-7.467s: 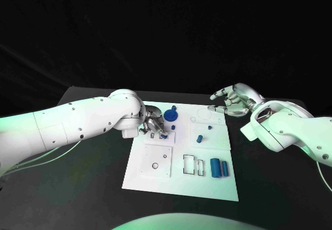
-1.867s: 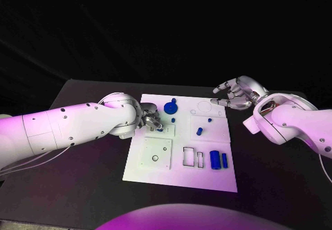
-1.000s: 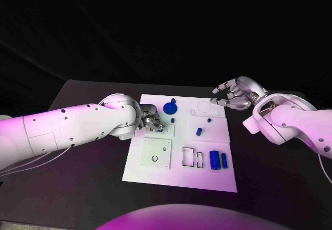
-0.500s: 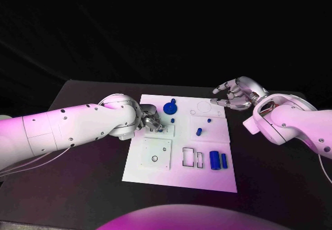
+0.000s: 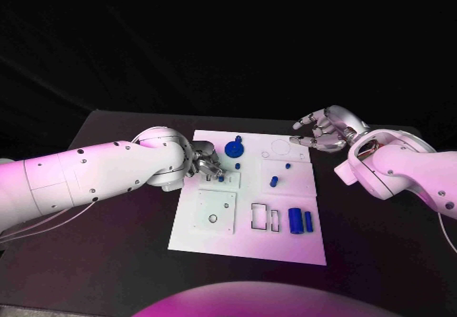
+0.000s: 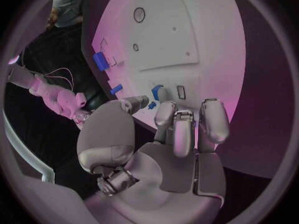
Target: Assemble the parts on the task board
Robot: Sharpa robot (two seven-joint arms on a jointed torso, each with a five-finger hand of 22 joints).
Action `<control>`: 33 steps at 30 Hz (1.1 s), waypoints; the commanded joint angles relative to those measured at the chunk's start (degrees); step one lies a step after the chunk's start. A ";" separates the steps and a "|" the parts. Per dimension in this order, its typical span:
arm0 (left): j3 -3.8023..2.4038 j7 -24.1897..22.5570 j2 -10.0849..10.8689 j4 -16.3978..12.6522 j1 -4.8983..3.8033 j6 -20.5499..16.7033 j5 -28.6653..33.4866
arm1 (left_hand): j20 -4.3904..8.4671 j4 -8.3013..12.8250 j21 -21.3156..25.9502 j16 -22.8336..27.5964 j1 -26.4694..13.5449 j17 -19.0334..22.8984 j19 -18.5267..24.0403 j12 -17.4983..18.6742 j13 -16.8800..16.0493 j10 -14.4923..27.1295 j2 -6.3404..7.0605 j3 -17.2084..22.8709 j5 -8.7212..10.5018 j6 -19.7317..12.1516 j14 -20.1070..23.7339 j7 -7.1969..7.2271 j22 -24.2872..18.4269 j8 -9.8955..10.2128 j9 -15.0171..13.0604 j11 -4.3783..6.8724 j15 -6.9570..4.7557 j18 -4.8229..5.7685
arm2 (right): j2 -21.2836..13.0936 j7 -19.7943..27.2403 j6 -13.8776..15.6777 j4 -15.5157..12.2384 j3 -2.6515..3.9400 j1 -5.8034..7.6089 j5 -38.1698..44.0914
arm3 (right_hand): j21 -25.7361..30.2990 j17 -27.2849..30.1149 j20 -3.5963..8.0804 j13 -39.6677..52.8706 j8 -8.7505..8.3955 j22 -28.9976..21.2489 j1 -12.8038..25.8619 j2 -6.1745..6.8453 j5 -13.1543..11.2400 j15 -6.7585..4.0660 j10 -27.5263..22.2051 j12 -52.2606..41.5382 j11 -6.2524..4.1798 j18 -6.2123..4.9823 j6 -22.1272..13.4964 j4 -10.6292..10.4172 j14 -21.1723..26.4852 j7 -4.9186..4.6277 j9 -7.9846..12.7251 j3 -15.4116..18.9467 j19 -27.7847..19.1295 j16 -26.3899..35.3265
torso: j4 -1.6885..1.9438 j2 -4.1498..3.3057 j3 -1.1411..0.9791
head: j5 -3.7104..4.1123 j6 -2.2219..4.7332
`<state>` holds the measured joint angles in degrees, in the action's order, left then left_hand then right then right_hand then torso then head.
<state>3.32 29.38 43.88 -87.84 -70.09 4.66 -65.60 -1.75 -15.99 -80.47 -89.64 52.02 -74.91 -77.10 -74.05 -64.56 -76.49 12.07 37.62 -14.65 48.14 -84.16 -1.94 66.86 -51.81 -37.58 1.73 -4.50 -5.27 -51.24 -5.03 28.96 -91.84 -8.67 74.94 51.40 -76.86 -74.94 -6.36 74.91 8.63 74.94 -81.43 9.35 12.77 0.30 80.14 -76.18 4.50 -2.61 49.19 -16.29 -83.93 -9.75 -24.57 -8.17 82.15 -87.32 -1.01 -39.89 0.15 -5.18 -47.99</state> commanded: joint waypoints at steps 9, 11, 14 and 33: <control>-2.81 0.02 1.40 -0.33 -4.71 5.83 2.38 | -0.44 -0.44 1.30 -0.36 2.29 -15.09 1.14 1.81 2.82 1.93 -0.36 -2.27 0.08 -2.19 -5.84 -1.34 -2.45 2.23 0.45 -0.96 0.43 0.09 | 0.12 0.32 -0.56 0.59 0.00 -0.28 0.21 | 0.30 -7.88 0.03 2.68 0.27 4.89 0.74 0.08 0.25 0.01 -0.27 0.18 0.05 -0.95 -0.01 -0.31 -4.24 0.26 0.11 0.21 -0.17 0.31 | 0.00 0.06 -0.09 | -0.39 1.20; -2.97 0.04 1.29 0.61 -5.64 6.92 2.47 | -0.75 -0.58 1.65 -0.36 2.53 -15.09 1.52 2.26 3.45 2.57 -0.50 -2.98 0.08 -3.05 -5.84 -1.91 -3.02 3.44 1.08 -1.45 0.84 -0.01 | 0.17 0.31 -0.57 0.68 0.00 -0.30 0.20 | 0.30 -7.88 0.03 2.68 0.27 4.89 0.74 0.08 0.25 0.01 -0.27 0.18 0.05 -0.95 -0.01 -0.31 -4.24 0.26 0.11 0.21 -0.17 0.31 | 0.02 0.07 -0.08 | -0.41 1.30; -3.10 0.01 0.61 2.76 -6.62 8.25 2.43 | -1.07 -0.48 1.93 -0.36 3.19 -15.09 1.82 2.66 4.05 3.16 -0.68 -3.49 0.02 -3.63 -5.84 -2.37 -3.49 4.54 1.70 -1.87 1.22 -0.11 | 0.24 0.33 -0.59 0.83 0.00 -0.37 0.20 | 0.30 -7.88 0.03 2.68 0.27 4.89 0.74 0.08 0.25 0.01 -0.27 0.18 0.05 -0.95 -0.01 -0.31 -4.24 0.26 0.11 0.21 -0.17 0.31 | 0.03 0.03 -0.04 | -0.52 1.48; -2.47 -0.15 -6.44 18.57 -7.49 15.05 0.04 | -1.75 -0.72 2.71 -0.13 3.48 -14.74 2.72 3.66 5.59 4.68 -0.79 -4.95 0.14 -4.24 -5.72 -3.34 -4.84 6.72 3.19 -2.77 2.03 -0.38 | 0.62 0.45 -0.64 1.18 0.00 -0.77 0.14 | 0.41 -7.84 0.04 2.66 0.34 4.82 0.86 0.03 0.27 0.01 -0.27 0.20 0.04 -0.97 -0.07 -0.29 -4.23 0.27 0.13 0.25 -0.21 0.33 | 0.01 -0.06 0.05 | -1.21 1.72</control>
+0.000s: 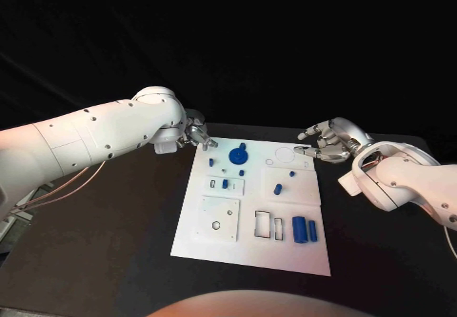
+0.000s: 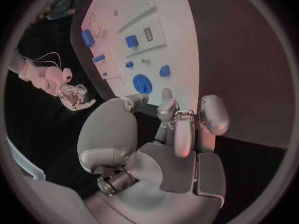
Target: Assemble the parts on the task board
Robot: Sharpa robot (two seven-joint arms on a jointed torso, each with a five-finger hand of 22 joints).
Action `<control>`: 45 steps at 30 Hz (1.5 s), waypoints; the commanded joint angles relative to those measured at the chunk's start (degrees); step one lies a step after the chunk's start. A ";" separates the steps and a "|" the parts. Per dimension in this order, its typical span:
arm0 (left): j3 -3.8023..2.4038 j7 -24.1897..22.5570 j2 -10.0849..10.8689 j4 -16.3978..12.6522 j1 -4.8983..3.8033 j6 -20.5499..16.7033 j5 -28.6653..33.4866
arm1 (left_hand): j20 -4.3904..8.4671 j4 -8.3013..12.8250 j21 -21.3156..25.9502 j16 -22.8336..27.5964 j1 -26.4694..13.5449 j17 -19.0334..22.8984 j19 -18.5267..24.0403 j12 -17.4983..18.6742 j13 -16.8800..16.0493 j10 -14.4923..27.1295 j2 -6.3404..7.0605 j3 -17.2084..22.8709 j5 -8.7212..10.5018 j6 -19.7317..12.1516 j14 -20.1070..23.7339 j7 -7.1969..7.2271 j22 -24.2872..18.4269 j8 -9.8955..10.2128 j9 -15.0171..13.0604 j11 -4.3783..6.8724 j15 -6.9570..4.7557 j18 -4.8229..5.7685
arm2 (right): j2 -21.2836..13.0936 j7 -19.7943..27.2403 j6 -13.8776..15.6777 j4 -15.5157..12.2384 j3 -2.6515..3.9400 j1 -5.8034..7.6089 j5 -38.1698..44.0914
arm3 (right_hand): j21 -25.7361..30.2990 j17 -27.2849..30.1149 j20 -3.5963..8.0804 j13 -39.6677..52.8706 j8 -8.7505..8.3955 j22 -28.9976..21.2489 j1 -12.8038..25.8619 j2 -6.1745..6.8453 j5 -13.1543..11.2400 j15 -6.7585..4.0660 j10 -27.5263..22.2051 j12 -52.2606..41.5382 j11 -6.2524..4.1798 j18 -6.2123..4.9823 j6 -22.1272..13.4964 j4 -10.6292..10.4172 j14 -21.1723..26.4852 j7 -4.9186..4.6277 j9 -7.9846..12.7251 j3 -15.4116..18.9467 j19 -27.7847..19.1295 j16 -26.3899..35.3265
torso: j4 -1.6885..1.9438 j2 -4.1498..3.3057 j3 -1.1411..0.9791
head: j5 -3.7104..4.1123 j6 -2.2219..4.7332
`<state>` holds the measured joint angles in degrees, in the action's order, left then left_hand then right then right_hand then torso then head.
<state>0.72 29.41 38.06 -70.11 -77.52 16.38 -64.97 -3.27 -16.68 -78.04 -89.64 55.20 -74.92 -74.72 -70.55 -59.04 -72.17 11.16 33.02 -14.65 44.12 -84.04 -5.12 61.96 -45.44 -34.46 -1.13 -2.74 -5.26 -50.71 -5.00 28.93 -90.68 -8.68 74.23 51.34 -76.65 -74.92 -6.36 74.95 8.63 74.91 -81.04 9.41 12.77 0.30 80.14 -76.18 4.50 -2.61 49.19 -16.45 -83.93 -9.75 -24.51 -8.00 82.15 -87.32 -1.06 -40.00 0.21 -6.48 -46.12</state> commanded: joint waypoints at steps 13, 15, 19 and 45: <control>1.51 -0.09 -2.94 4.51 0.33 4.88 1.03 | -0.30 -0.07 0.27 -0.11 0.13 -14.71 0.34 0.15 0.09 0.43 -0.01 -0.60 0.17 -0.06 -5.82 -0.18 0.10 0.43 0.16 0.04 0.34 -0.38 | 0.19 0.68 -0.47 -0.03 0.01 -0.11 0.23 | 0.23 -7.81 0.04 2.63 0.36 4.83 0.48 -0.05 0.28 0.00 -0.26 0.19 0.04 -0.98 -0.08 -0.12 -4.22 0.27 0.07 0.07 -0.22 0.35 | -0.04 -0.03 -0.04 | -0.11 -0.43; 1.64 -0.10 -3.18 4.75 0.43 5.00 1.27 | -0.32 -0.07 0.25 -0.10 0.08 -14.69 0.31 0.12 0.04 0.41 -0.08 -0.67 0.17 -0.01 -5.82 -0.18 0.16 0.45 0.19 0.03 0.35 -0.37 | 0.20 0.68 -0.48 -0.04 0.01 -0.12 0.23 | 0.23 -7.81 0.04 2.63 0.36 4.83 0.48 -0.05 0.28 0.00 -0.26 0.19 0.04 -0.98 -0.08 -0.12 -4.22 0.27 0.07 0.07 -0.22 0.35 | -0.01 0.00 -0.03 | -0.10 -0.49; 1.87 -0.10 -3.54 5.14 0.60 5.27 1.67 | -0.32 -0.07 0.25 -0.10 0.08 -14.69 0.31 0.12 0.04 0.41 -0.08 -0.67 0.17 -0.01 -5.82 -0.18 0.16 0.45 0.19 0.03 0.35 -0.37 | 0.23 0.68 -0.50 -0.05 0.01 -0.12 0.23 | 0.23 -7.81 0.04 2.63 0.36 4.83 0.48 -0.05 0.28 0.00 -0.26 0.19 0.04 -0.98 -0.08 -0.12 -4.22 0.27 0.07 0.07 -0.22 0.35 | -0.01 0.05 -0.06 | -0.08 -0.50; 2.60 -0.11 -4.53 6.36 1.13 5.65 3.28 | -0.50 0.28 0.31 -0.06 1.52 -14.64 0.40 0.13 0.20 0.68 -1.55 -0.60 0.01 0.50 -5.79 -0.12 0.11 0.73 0.55 0.06 0.39 -0.42 | 0.39 0.91 -0.27 0.04 0.01 -0.13 0.16 | 0.20 -7.84 0.05 2.65 0.52 4.88 0.49 -0.23 0.37 -0.01 -0.21 0.15 0.02 -0.96 -0.09 -0.07 -4.24 0.29 0.09 0.00 -0.16 0.36 | 0.02 0.08 -0.09 | 0.08 -1.24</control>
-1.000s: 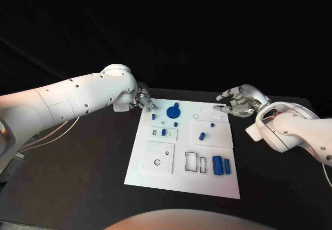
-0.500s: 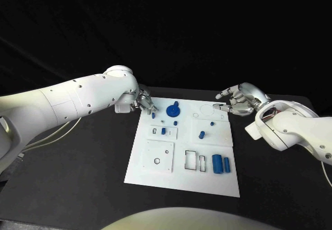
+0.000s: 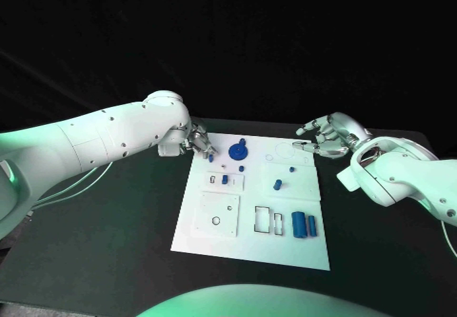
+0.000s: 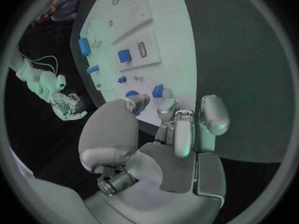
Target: Assemble the parts on the task board
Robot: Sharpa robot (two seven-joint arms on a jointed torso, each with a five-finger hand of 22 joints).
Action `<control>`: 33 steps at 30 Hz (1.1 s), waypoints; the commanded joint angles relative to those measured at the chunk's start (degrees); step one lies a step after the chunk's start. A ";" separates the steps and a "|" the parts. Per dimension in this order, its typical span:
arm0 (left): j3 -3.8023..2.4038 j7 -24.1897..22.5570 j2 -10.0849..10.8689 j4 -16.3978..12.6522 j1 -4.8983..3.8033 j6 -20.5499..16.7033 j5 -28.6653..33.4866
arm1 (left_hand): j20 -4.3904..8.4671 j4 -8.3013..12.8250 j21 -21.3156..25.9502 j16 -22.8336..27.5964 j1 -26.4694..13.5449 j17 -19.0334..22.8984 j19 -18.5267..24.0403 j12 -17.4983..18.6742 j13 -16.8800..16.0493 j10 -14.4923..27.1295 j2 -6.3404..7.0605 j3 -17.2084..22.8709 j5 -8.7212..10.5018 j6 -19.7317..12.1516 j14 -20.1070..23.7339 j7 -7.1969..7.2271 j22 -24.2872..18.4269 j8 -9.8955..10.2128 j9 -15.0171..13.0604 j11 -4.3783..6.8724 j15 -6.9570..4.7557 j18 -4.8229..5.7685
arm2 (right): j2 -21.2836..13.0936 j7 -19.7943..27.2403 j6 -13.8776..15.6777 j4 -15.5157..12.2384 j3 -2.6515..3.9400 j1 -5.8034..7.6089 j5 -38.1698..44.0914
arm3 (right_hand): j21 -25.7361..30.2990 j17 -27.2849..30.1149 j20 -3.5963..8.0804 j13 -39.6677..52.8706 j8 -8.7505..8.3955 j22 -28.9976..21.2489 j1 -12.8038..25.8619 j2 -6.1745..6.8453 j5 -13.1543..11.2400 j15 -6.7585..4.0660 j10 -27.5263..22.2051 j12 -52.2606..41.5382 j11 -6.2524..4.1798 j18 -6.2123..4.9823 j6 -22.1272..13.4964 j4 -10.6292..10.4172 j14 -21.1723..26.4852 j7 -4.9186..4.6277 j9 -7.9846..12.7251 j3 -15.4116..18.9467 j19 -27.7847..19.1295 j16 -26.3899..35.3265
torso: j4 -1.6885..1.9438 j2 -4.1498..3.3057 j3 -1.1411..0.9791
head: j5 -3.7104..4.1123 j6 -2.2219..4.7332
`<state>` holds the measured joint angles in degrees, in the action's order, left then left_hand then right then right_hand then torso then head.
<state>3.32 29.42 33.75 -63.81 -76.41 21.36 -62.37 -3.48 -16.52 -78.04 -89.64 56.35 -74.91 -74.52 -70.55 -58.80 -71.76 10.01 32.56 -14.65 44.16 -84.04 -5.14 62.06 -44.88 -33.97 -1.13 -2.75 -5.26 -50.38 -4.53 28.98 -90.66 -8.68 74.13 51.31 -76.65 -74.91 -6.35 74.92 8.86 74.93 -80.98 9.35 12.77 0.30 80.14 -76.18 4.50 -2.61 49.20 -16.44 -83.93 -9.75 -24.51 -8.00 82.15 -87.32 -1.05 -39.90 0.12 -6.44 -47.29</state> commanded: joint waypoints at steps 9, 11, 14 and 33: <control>0.00 -0.14 -0.44 0.39 0.05 0.13 0.92 | -0.29 0.63 0.32 -0.07 3.30 -14.65 0.23 0.07 0.05 0.41 -1.54 0.15 -0.04 0.61 -5.79 -0.01 0.04 0.32 0.29 0.15 0.33 -0.43 | 0.07 0.39 -0.44 0.02 0.01 -0.04 0.19 | 0.20 -7.85 0.05 2.68 0.29 4.86 0.43 -0.16 0.37 -0.02 -0.21 0.15 0.02 -0.96 -0.09 -0.08 -4.24 0.29 0.09 0.01 -0.17 0.36 | -0.01 -0.01 -0.04 | 0.03 -0.31; 0.00 -0.15 -0.49 0.47 0.06 0.05 1.06 | -0.29 0.75 0.33 -0.06 3.77 -14.64 0.24 0.05 0.05 0.42 -1.66 0.20 -0.04 0.61 -5.79 0.01 0.04 0.33 0.31 0.17 0.32 -0.43 | 0.06 0.38 -0.46 0.00 0.01 -0.04 0.19 | 0.20 -7.85 0.05 2.68 0.29 4.86 0.43 -0.16 0.37 -0.02 -0.21 0.15 0.02 -0.96 -0.09 -0.08 -4.24 0.29 0.09 0.01 -0.17 0.36 | -0.04 0.00 -0.06 | 0.00 -0.43; 0.00 -0.16 -0.52 0.54 0.06 0.06 1.21 | -0.27 1.05 0.33 -0.05 4.73 -14.63 0.24 0.06 0.12 0.48 -1.89 0.32 -0.05 0.63 -5.78 0.05 0.05 0.31 0.32 0.21 0.28 -0.43 | 0.07 0.36 -0.49 0.00 0.01 -0.04 0.19 | 0.20 -7.85 0.05 2.68 0.29 4.86 0.43 -0.16 0.37 -0.02 -0.21 0.15 0.02 -0.96 -0.09 -0.08 -4.24 0.29 0.09 0.01 -0.17 0.36 | -0.07 0.02 -0.07 | 0.01 -0.46; 0.00 -0.25 -0.63 0.94 0.19 -0.04 2.38 | -0.07 4.16 0.35 -0.07 10.47 -14.65 0.28 0.07 0.22 0.51 -3.48 2.49 0.24 0.56 -5.79 0.49 0.09 -0.03 0.22 0.62 -0.07 -0.45 | 0.11 0.34 -0.52 0.02 0.01 -0.04 0.19 | 0.29 -7.83 0.07 2.74 0.46 4.81 0.57 -0.35 0.48 -0.03 -0.13 0.07 0.00 -0.97 -0.04 -0.12 -4.24 0.31 0.10 -0.06 -0.18 0.38 | -0.01 0.00 -0.01 | 0.06 -0.72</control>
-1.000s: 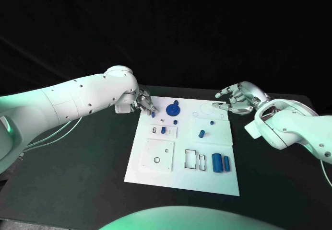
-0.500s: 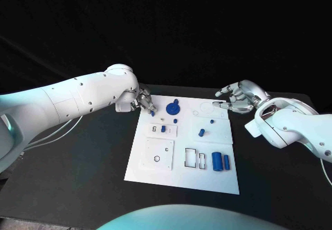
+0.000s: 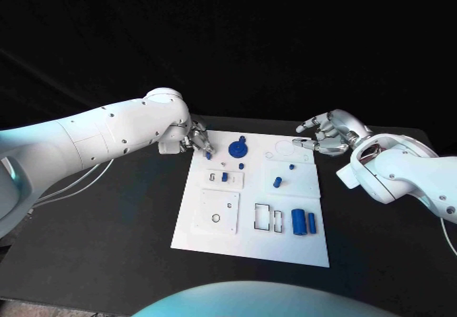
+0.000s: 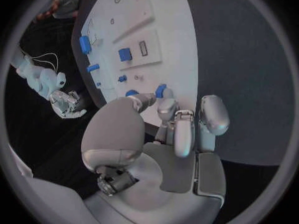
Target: Assemble the parts on the task board
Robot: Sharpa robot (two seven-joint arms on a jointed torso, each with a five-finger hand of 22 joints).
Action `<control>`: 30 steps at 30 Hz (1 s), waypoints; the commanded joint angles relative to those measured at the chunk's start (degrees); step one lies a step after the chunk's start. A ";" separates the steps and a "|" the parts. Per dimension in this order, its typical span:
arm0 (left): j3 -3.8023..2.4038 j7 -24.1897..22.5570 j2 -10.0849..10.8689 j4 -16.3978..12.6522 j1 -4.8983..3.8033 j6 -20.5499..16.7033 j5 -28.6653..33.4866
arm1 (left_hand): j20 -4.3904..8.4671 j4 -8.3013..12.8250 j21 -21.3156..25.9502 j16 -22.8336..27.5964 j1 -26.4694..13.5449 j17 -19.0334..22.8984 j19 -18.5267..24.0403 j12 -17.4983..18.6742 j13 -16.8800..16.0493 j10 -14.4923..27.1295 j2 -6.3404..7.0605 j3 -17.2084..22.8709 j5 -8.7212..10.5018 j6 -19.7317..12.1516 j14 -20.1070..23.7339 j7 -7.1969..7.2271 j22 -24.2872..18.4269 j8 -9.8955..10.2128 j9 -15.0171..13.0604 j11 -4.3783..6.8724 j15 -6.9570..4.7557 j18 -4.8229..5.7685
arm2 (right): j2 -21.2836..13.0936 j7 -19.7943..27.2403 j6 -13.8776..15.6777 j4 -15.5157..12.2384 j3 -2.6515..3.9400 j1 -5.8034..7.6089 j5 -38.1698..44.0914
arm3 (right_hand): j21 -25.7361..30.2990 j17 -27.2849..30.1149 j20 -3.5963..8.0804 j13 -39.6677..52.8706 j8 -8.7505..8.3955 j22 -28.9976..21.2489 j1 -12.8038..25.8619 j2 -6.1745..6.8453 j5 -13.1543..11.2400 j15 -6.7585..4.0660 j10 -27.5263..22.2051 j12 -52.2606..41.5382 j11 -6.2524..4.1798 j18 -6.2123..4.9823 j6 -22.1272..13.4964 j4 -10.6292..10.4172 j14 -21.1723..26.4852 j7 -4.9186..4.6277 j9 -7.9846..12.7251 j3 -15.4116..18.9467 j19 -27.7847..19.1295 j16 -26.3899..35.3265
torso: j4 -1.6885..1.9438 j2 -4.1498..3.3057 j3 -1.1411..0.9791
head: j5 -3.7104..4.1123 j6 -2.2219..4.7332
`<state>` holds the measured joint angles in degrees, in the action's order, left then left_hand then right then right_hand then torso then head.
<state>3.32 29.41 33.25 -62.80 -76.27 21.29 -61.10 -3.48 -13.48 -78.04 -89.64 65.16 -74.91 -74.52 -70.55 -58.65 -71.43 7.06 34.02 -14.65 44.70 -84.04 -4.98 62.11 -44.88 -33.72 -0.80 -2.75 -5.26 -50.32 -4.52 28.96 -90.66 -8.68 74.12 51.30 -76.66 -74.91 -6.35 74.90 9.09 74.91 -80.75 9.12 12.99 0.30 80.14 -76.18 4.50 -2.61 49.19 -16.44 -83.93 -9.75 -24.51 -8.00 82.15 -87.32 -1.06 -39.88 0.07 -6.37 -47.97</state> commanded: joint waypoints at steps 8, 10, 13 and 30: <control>0.00 -0.31 0.20 -0.63 0.05 -0.60 2.68 | -0.14 7.94 0.01 -0.25 5.06 -14.92 0.12 0.57 0.55 0.00 0.02 12.15 0.12 -0.81 -5.90 -0.19 0.55 -1.59 -1.15 0.06 0.10 -0.37 | 0.10 0.37 -0.47 0.05 0.01 -0.03 0.19 | 0.26 -7.82 0.07 2.74 0.25 4.86 0.38 -0.16 0.27 -0.04 -0.14 0.08 0.00 -0.96 -0.04 -0.14 -4.24 0.31 0.10 -0.06 -0.15 0.39 | 0.09 -0.01 0.02 | -0.04 -0.09; -0.01 -0.34 0.38 -0.93 0.05 -0.89 2.93 | -0.15 8.33 -0.07 -0.31 4.87 -15.00 0.05 0.57 0.58 -0.03 0.19 12.84 0.11 -0.76 -5.93 -0.20 0.70 -1.75 -1.25 0.04 0.09 -0.35 | 0.11 0.38 -0.45 0.06 0.01 -0.03 0.19 | 0.29 -7.81 0.07 2.73 0.27 4.84 0.43 -0.19 0.29 -0.04 -0.15 0.10 0.00 -0.97 -0.03 -0.16 -4.24 0.32 0.10 -0.06 -0.16 0.39 | 0.08 0.03 0.04 | -0.10 -0.13; -0.08 -0.41 0.94 -1.79 0.06 -1.80 3.43 | -0.16 8.92 -0.23 -0.36 4.48 -15.09 -0.10 0.44 0.43 -0.26 0.44 13.98 0.09 -0.62 -5.96 -0.18 0.97 -2.03 -1.43 0.07 0.07 -0.31 | 0.11 0.39 -0.43 0.07 0.01 -0.03 0.19 | 0.29 -7.81 0.07 2.73 0.27 4.84 0.43 -0.19 0.29 -0.04 -0.15 0.10 0.00 -0.97 -0.03 -0.16 -4.24 0.32 0.10 -0.06 -0.16 0.39 | 0.06 0.07 0.02 | -0.16 -0.12; -0.43 -0.93 8.19 -13.09 0.13 -7.84 5.41 | 0.06 10.67 -1.10 -0.36 3.13 -15.09 -1.07 -0.14 -0.24 -1.36 1.67 17.36 -0.16 0.09 -5.96 0.09 2.49 -2.84 -1.86 0.37 -0.22 -0.05 | -0.16 0.38 -0.35 0.03 0.01 -0.03 0.19 | 0.42 -7.76 0.09 2.69 0.46 4.77 1.19 -0.58 0.46 -0.05 -0.14 0.12 -0.01 -0.99 -0.07 -0.27 -4.23 0.32 0.14 -0.04 -0.18 0.43 | 0.04 0.11 0.02 | -0.42 0.05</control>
<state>2.95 29.23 41.25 -75.14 -76.20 16.17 -56.58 -3.28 -13.11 -78.94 -89.64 68.45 -74.91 -75.16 -70.52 -58.84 -72.41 8.47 40.73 -14.50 44.48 -84.04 -4.81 64.55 -47.43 -34.02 -0.51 -2.75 -5.27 -50.44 -4.51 28.97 -90.61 -8.68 74.12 51.29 -76.44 -74.90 -6.35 74.94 9.32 74.94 -80.00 8.37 13.21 0.30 80.14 -76.18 4.50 -2.61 49.19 -16.44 -83.93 -9.75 -24.47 -8.00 82.15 -87.11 -0.98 -39.74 0.03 -6.76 -47.97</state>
